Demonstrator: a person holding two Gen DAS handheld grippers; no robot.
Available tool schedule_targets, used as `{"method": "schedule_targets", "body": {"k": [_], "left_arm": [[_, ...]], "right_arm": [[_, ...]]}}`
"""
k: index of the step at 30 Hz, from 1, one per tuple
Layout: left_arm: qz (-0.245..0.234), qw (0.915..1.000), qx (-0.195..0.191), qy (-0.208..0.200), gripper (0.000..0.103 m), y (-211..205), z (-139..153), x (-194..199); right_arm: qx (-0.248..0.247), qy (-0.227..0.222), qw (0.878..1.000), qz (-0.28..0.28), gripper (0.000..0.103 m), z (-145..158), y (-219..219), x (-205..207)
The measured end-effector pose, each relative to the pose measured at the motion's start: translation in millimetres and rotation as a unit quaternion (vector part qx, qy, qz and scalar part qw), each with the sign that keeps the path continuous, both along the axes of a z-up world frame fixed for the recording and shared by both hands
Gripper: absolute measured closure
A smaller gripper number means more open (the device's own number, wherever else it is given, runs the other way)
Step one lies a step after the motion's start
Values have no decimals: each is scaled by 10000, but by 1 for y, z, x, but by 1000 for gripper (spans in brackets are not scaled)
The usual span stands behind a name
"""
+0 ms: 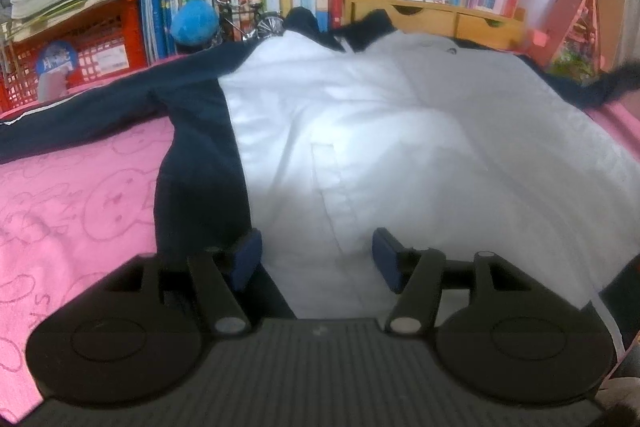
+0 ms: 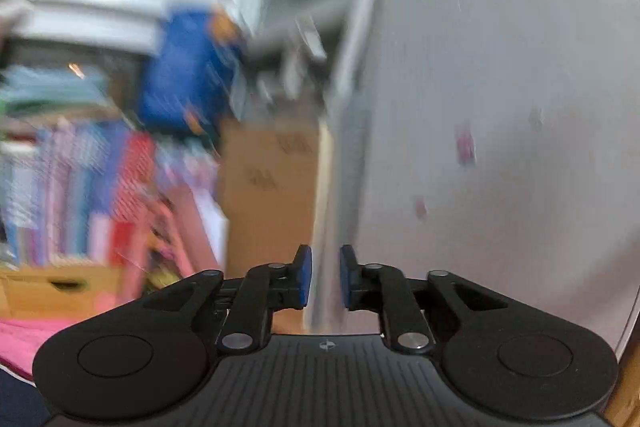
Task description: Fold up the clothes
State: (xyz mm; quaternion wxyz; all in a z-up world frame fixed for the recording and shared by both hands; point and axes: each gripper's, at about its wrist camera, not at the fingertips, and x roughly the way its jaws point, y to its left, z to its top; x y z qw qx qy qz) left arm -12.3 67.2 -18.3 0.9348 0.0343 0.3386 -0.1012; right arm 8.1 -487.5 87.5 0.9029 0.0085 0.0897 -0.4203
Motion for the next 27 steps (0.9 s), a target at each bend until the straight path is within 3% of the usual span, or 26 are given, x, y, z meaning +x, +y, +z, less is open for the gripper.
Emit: {"method": "schedule_targets", "body": {"k": [3,5,10,14,17,19,22,24,27], "left_arm": [[-7,10000,-16,-23,42,1,-1,-1],[-2,10000,-16,-51,41,1,-1,-2],[35,10000,30,-52,40,0,1,-3],[112,9997,190,-115,40,4,5,-13],[525,9971,492,-265,40,18,11,-27],[600,9978,170,-237,40,35,19,-41],[235,9989,-234,-325,39,47,29,-69],[-172,9990,-25,-415,33,39,32,-89],[-654,9962,265,-509,32,25,33,-108]], "right_arm": [[938,-97,9951,287,76,-14,-14,-15],[1067,-80,9915,742,52,-27,0,-31],[1261,451,9671,2162,47,-62,60,-78],[965,821,9414,3125,38,-68,124,-108],[728,1004,9239,3620,32,-60,162,-127],[626,1151,9113,3902,30,-52,182,-135],[415,1548,8847,4378,26,-53,217,-149],[120,1939,8661,4606,25,-60,245,-155],[-454,2542,8315,4919,22,-82,292,-167]]}}
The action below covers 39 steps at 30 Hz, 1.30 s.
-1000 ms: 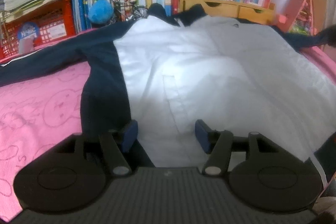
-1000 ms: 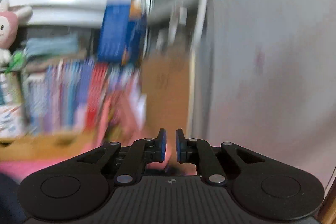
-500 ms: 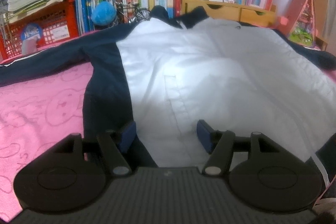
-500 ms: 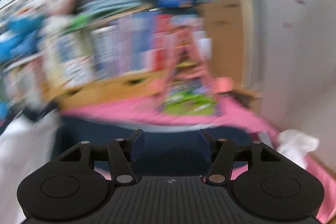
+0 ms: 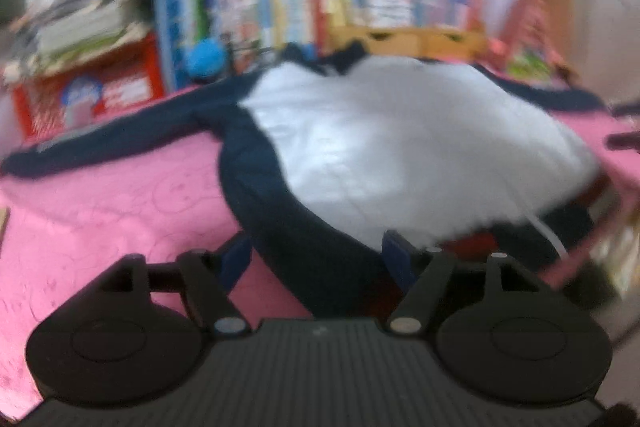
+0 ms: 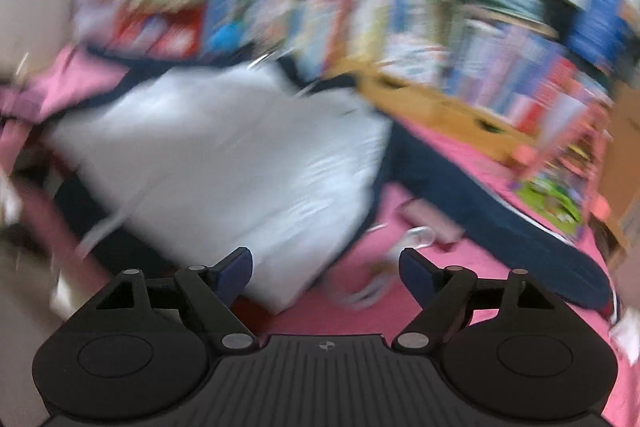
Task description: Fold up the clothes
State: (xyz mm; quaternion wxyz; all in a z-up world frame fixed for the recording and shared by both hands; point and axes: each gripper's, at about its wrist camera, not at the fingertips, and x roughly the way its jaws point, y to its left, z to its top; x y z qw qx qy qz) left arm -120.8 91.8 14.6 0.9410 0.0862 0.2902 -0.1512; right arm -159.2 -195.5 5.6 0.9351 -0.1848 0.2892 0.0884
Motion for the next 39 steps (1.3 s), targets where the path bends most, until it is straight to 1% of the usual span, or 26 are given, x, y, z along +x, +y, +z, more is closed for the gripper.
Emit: {"method": "schedule_targets", "body": {"k": [2,3,4,5,6,9,10,12,13,15,18,20,22,24,25,27,28,29,30,31,32,33,35,36,37,39], "left_arm": [[-392,9991,-127,80,30,-5,1,-6],[-578,9981,-187,113,30,-7,1,-8],[-733,9971,-163,96,29,-12,1,-10],[-881,9960,-120,68,22,-17,1,-13],[-948,9955,5,27,20,-22,-2,-13],[-912,9934,692,-23,20,-42,-20,-7],[-811,9925,908,-57,20,-45,-26,-5],[-470,9921,1143,-199,21,-44,-32,1],[-231,9928,1141,-266,20,-41,-31,5],[128,9954,889,-335,20,-28,-25,14],[545,9947,718,-485,20,-14,-17,23],[591,9953,466,-609,20,-9,-8,26],[567,9953,302,-728,20,-8,1,30],[563,9940,222,-915,20,-10,8,36],[567,9933,190,-993,20,-11,13,40],[571,9922,29,-1108,20,-12,22,44],[512,9925,-105,-1101,21,-13,27,46],[399,9930,-229,-1084,21,-14,30,42],[142,9931,-384,-1100,21,-17,34,39],[-189,9925,-504,-1101,21,-22,36,34],[-473,9918,-505,-1077,20,-32,37,30],[-744,9905,-482,-1048,20,-42,36,27],[-1096,9887,-68,-1023,19,-69,27,25],[-1144,9878,238,-1032,19,-84,18,27],[-1152,9877,429,-970,19,-94,10,31],[-1070,9886,688,-800,20,-103,-4,42]], "right_arm": [[-409,39,9982,434,18,-14,30,-8],[-502,35,9966,649,17,-18,43,-11],[-585,30,9946,861,14,-22,55,-14],[-572,54,9931,1023,12,-26,64,-15],[-557,62,9918,1150,12,-31,73,-14],[-623,38,9885,1380,12,-44,98,-6],[-658,6,9878,1412,3,-48,105,-2],[-555,-83,9877,1460,2,-46,111,3],[-560,-135,9880,1432,2,-45,114,5],[-537,-303,9892,1331,2,-41,116,7],[-342,-430,9936,985,2,-35,109,14],[-113,-432,9954,852,2,-31,105,21],[107,-442,9946,931,2,-28,108,23],[-7,-549,9938,972,3,-30,117,26],[-70,-604,9932,989,5,-30,121,28],[-232,-767,9945,679,22,-32,123,37],[-165,-790,9956,468,38,-28,119,44],[3,-779,9965,298,52,-23,113,48],[290,-779,9965,64,57,-14,104,54],[478,-838,9953,-61,60,-7,96,58],[656,-901,9936,-176,62,1,88,62],[759,-1063,9911,-243,63,11,82,65],[881,-1293,9874,-241,63,25,79,67],[932,-1416,9853,-232,63,32,78,68],[956,-1525,9834,-221,63,37,78,67],[1027,-1672,9803,-209,63,43,74,62]]}}
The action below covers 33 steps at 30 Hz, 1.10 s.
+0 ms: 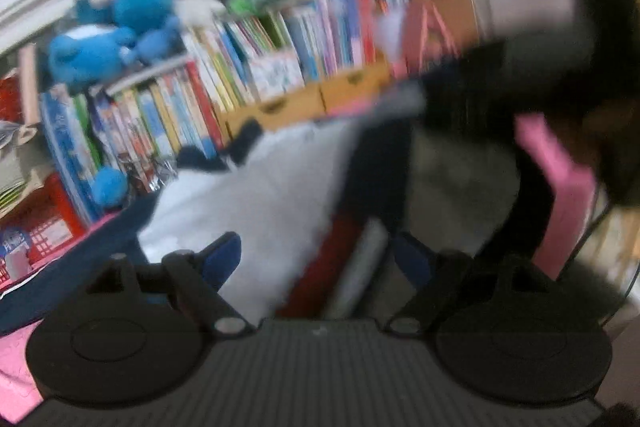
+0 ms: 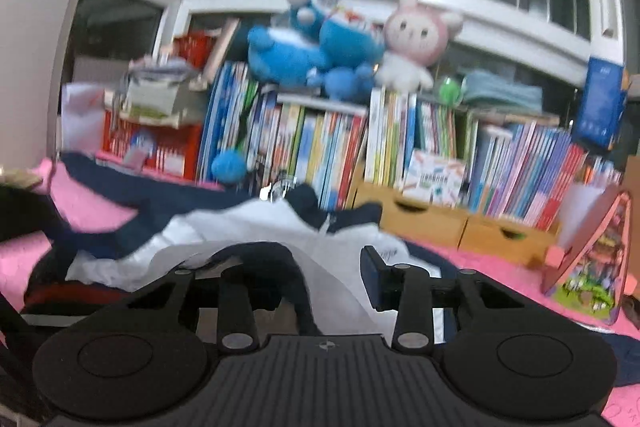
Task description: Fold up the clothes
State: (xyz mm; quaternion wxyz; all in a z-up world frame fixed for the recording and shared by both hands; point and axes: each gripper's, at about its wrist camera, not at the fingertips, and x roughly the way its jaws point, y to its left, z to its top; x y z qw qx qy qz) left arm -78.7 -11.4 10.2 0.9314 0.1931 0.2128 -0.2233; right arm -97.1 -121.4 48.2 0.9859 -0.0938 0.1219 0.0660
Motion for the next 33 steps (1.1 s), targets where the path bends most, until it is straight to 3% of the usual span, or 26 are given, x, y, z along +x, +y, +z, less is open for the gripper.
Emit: {"method": "schedule_targets", "body": {"k": [2,4,7,9,12,14,16,19,20,22,24,27,30,33], "left_arm": [[269,9995,143,118,25,3,-9,9],[758,9967,291,-17,25,20,-8,12],[1538,9872,370,-213,23,61,3,8],[1814,9823,450,-149,18,79,10,-1],[2133,9724,944,-48,19,94,7,-15],[2196,9704,995,112,18,96,5,-23],[2098,9751,654,300,19,98,12,-30],[1546,9867,-458,209,22,108,44,-52],[1365,9868,-813,311,21,115,50,-56],[1228,9834,-1094,767,18,130,44,-54],[1074,9806,-1096,1215,18,134,27,-50],[654,9799,-747,1732,18,126,2,-51],[398,9798,-549,1879,18,119,-6,-52],[97,9778,-1063,1804,18,124,6,-54]], "right_arm": [[92,63,9999,49,63,0,-7,-6],[90,176,9998,37,63,-6,-14,-12],[-64,609,9980,141,58,-24,-19,-19],[-479,983,9938,204,54,-48,-14,-26],[-1131,1436,9831,-54,60,-84,-20,-35],[-992,1428,9843,-309,60,-82,-34,-39],[-604,1363,9873,-553,60,-68,-48,-43],[-169,512,9954,-796,67,-24,-60,-65],[-86,441,9958,-794,67,-17,-66,-68],[14,483,9960,-749,65,-12,-77,-72],[-100,951,9934,-634,63,-27,-80,-70],[-538,1565,9848,-520,64,-56,-70,-72],[-740,1696,9814,-518,65,-68,-59,-77],[-551,1731,9824,-434,65,-64,-61,-79]]}}
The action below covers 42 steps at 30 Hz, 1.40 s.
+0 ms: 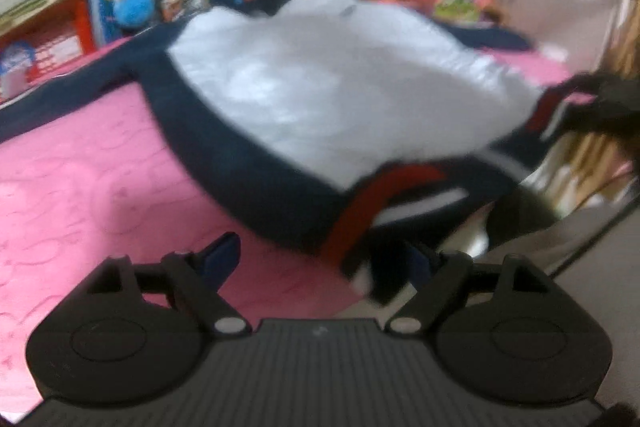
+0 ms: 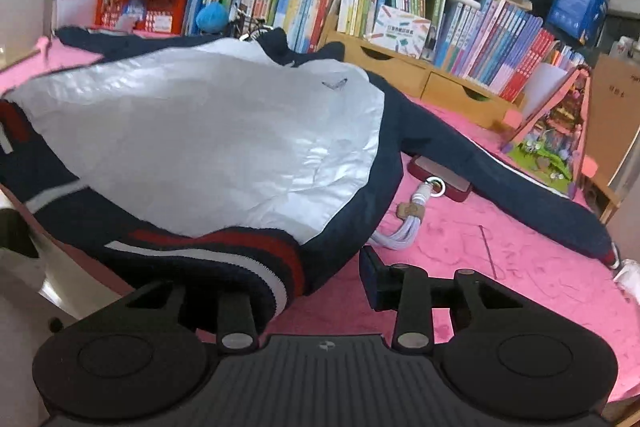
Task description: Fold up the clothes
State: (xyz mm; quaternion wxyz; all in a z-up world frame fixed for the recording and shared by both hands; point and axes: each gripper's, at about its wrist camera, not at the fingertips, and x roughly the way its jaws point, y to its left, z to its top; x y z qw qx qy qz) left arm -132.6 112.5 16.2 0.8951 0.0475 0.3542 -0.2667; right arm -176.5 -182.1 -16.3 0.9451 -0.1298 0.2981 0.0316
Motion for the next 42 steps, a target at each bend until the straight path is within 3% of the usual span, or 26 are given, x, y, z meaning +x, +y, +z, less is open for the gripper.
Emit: {"method": "schedule_targets", "body": {"k": [3,6,8,10,12,14,16,20,22,24,25,26,29,30,31,32,34,36,37,38,41,42], "left_arm": [[88,9920,-1217,-323,12,23,23,-3],[645,9789,-1897,-397,6,39,29,13],[1041,9820,-1509,-446,7,35,26,32],[1301,9869,-819,-479,7,29,17,52],[1475,9881,-85,-420,7,21,6,77],[1551,9859,549,-312,9,14,-8,92],[1524,9822,1079,-226,9,6,-24,103],[1543,9832,967,-153,9,9,-30,103],[1593,9838,820,-100,9,14,-33,99],[1669,9841,608,-30,9,20,-34,98],[1689,9842,539,-24,8,21,-34,98],[1706,9838,548,-14,8,20,-34,97],[1697,9834,643,-8,8,17,-31,95],[1682,9834,677,-12,8,16,-30,95],[1667,9837,679,-15,8,17,-30,93],[1651,9840,675,-17,8,19,-30,92],[1689,9837,612,23,5,24,-30,91],[1697,9838,569,42,3,29,-31,89],[1678,9841,584,32,2,28,-31,88],[1660,9843,606,20,2,28,-31,88],[1702,9828,721,32,10,24,-24,88],[1683,9827,777,-13,12,22,-20,87]], "right_arm": [[317,42,9995,56,63,7,-14,-4],[810,110,9967,-25,62,11,-26,-3],[1116,164,9936,-3,62,12,-29,-5],[1451,263,9889,193,62,14,-30,-6],[1840,364,9808,536,54,18,-28,-8],[2286,381,9691,847,45,22,-24,-9],[2780,415,9519,1224,45,27,-21,-9],[3449,374,9236,1634,43,43,-23,-6],[3987,264,8975,1868,43,51,-26,5],[4516,151,8671,2097,35,59,-28,16],[4611,209,8585,2235,33,61,-18,27],[4480,279,8608,2400,34,63,2,42],[3292,270,8981,2904,37,56,81,73],[2910,454,9079,2984,42,46,106,82],[2532,650,9158,3049,55,35,130,91],[2394,978,9089,3271,63,24,146,91],[2146,1649,8877,3725,59,2,177,90],[1663,1409,8776,4269,54,5,185,70],[1714,1476,8700,4380,52,7,182,70],[1791,1555,8622,4477,52,10,177,71],[3123,2067,8110,4494,52,19,140,94],[3231,1858,8275,4198,52,23,127,99]]}}
